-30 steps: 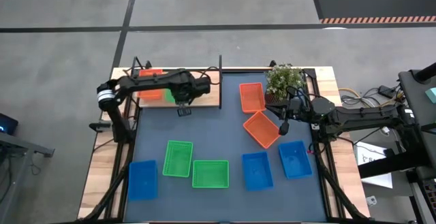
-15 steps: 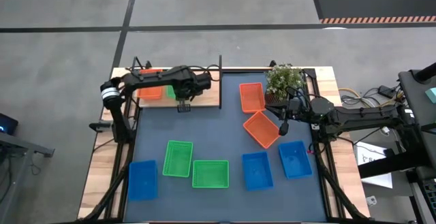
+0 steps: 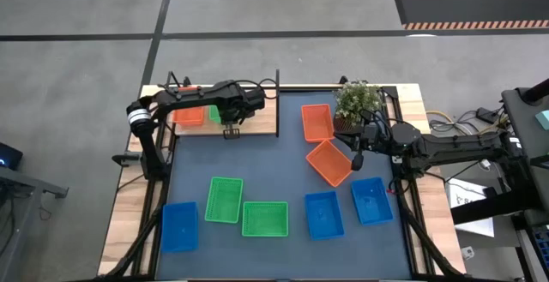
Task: Stack baskets on shelf by color
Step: Put the top green bin on the shelf, then put the middle blue bin on the shelf
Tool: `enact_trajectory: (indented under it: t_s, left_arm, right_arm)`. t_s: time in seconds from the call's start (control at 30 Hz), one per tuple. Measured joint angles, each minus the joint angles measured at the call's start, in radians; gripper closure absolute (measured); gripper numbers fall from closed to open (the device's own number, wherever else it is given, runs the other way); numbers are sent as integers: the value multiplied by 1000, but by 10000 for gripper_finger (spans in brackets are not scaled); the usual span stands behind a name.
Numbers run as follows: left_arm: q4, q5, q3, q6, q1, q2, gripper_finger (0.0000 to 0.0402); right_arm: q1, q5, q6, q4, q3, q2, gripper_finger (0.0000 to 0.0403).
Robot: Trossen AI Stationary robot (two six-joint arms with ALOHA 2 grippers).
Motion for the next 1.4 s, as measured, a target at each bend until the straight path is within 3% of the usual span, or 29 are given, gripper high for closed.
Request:
enact_trajectory:
  t_s: [0.63,1.07,1.4]
  left_arm:
    - [8,0,-59,41,2,0,401]
    - [12,0,-54,65,-2,-3,330]
    - [-97,3,7,-40,-60,-66,323]
  right_arm:
    - [0,0,0,1,0,0,394]
    - [0,0,0,1,0,0,394]
    - [0,0,-1,3,0,0,394]
